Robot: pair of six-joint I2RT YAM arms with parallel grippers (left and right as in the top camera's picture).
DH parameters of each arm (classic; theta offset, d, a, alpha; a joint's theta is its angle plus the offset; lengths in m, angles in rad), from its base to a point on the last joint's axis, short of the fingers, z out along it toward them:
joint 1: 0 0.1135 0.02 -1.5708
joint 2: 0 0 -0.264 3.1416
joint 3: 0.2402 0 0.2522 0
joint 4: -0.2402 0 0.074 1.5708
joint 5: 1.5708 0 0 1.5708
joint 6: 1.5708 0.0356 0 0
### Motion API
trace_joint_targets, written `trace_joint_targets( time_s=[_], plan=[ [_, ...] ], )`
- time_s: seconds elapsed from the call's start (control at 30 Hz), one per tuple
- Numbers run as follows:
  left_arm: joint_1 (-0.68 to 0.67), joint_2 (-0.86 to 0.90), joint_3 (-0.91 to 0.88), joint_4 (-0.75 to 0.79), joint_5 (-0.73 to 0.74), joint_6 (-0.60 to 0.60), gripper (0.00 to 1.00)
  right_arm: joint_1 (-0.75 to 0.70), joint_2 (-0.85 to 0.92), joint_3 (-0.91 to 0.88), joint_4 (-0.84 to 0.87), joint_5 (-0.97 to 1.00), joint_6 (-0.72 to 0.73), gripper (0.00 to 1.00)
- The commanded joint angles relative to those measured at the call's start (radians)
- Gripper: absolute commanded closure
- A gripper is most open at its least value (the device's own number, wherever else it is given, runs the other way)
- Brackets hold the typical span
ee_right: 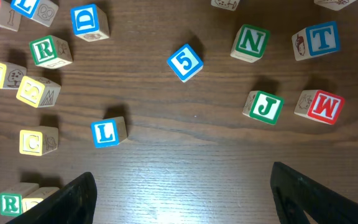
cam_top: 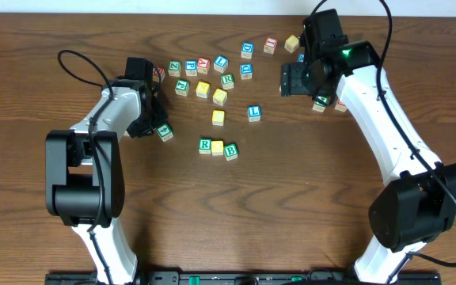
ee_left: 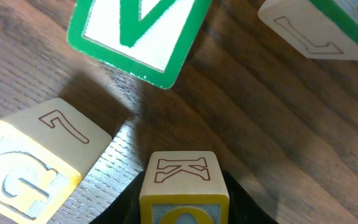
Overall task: Spell out ROBOT
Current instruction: 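Close the left gripper on the yellow O block and lift it, then carry the O block to the right of the B block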
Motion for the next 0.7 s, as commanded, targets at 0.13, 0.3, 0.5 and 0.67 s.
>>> trace_joint_targets(
  time_s=[0.13,0.3,0.5,0.67],
  plan=[
    [-0.002,-0.060,0.015,-0.013,-0.019,0.025,0.72,0.003,-0.028,0.023,0.000,0.012,-0.015,0.16],
    [-0.015,-0.149,0.031,-0.060,0.007,0.117,0.72,0.003,-0.028,0.023,0.002,0.013,-0.015,0.15],
    [-0.106,-0.259,0.031,-0.136,0.039,0.167,0.73,0.003,-0.028,0.023,0.006,0.062,-0.008,0.17],
    [-0.245,-0.273,0.031,-0.157,0.079,0.182,0.72,-0.019,-0.028,0.023,0.016,0.090,0.021,0.16]
  ],
)
